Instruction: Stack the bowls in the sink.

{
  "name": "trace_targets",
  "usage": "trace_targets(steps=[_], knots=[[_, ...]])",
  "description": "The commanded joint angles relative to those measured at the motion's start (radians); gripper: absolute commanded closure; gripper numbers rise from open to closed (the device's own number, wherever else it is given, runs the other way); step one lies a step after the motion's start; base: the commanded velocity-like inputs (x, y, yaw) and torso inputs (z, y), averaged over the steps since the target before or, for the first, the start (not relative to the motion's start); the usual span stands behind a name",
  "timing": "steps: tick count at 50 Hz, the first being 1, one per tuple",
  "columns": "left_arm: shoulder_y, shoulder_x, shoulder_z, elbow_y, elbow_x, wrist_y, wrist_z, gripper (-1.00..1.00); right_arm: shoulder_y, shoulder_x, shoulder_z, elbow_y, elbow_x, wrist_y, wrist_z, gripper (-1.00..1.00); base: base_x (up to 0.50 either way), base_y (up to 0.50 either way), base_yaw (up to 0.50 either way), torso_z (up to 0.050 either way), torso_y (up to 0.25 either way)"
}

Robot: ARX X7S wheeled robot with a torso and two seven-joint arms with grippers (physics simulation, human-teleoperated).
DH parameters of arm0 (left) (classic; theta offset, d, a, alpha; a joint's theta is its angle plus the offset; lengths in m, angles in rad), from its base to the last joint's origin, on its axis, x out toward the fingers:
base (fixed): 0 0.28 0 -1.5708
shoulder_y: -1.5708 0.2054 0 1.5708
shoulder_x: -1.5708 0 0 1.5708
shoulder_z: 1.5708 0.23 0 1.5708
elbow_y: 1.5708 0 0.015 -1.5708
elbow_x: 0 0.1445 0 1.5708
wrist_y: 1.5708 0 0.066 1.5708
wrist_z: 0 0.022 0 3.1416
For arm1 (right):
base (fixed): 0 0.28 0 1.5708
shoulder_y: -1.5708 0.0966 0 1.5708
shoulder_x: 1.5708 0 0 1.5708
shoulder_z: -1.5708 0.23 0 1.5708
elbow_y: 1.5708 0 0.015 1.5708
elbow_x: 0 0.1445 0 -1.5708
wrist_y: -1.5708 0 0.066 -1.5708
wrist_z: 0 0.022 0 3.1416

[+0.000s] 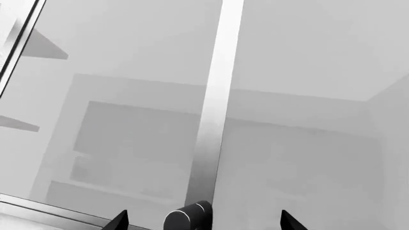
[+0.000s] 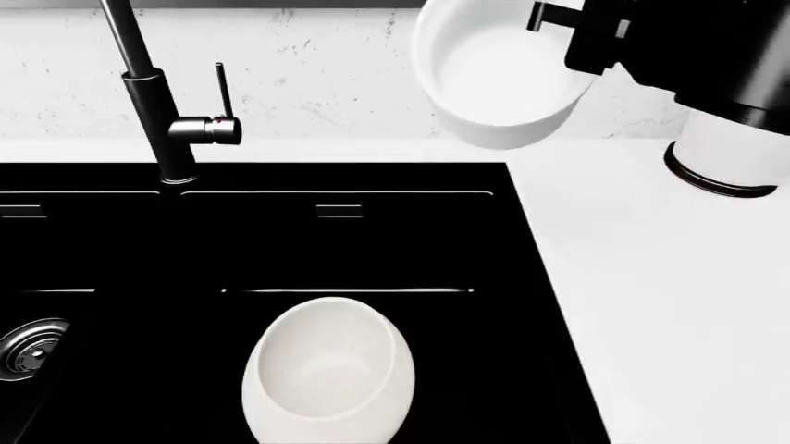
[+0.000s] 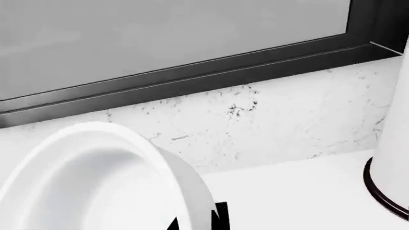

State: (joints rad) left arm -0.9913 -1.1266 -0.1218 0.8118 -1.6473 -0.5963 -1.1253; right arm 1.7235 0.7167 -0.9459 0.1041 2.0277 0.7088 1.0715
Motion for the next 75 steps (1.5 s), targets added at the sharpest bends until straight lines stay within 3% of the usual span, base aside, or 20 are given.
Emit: trace_targets(steps=[1, 27, 75], knots=[[-0.001, -0.001, -0.002, -0.003, 0.001, -0.002, 0.002, -1.0, 0.061, -0.049, -0.006, -0.016, -0.038, 0.068, -0.058, 1.0, 0.0, 0.0, 0.0, 0.0, 0.01], [0.025, -0.006, -0.027, 0.006, -0.005, 0.0, 0.001, -1.0, 0.046, -0.083, -0.029, -0.155, -0.003, 0.149, -0.146, 1.0, 0.0, 0.0, 0.0, 0.0, 0.001], [0.059, 0.001, -0.053, 0.011, 0.007, -0.001, 0.008, -1.0, -0.112, -0.183, -0.091, -0.272, -0.055, 0.129, -0.237, 1.0, 0.0, 0.0, 0.0, 0.0, 0.001]])
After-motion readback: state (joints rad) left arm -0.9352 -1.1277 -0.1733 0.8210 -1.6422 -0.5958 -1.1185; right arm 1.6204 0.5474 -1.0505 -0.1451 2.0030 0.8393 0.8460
